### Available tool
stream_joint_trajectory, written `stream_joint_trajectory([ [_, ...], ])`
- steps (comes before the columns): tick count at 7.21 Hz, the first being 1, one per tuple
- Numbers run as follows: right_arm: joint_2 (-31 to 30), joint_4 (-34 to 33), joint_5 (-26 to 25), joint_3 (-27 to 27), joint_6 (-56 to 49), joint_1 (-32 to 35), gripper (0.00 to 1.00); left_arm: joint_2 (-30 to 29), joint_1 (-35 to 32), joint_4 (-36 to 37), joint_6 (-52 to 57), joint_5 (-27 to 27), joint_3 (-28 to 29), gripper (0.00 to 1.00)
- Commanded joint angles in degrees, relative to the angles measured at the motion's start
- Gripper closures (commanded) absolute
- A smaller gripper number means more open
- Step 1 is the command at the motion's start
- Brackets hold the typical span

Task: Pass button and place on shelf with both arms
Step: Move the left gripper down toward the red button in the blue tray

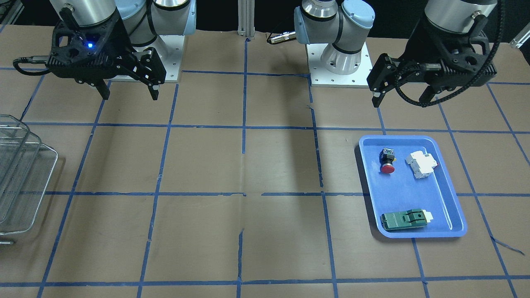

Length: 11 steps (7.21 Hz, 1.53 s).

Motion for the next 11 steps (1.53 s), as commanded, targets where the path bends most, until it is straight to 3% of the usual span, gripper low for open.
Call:
stream_joint_trajectory([
  [1,0.0,0.0,0.0,0.0,0.0,-0.1,0.00,0.1,0.2,-0.1,0.0,-0.4,0.0,0.00],
  [4,0.0,-0.1,0.0,0.0,0.0,-0.1,0.00,0.5,0.4,-0.4,2.3,-0.2,-1.8,0.00],
  [7,0.0,-0.1,-0.1,0.0,-0.1,-0.1,0.00,-2.0,8.0,3.1,12.7,-0.6,-10.3,0.00],
  [8,0.0,-0.1,-0.1,0.0,-0.2,-0.2,0.00,-3.9,11.8,8.1,18.9,-0.7,-15.0,0.00],
  [11,0.0,-0.1,-0.1,0.0,-0.2,-0.2,0.00,-7.4,15.4,37.4,33.3,-0.1,-34.8,0.00],
])
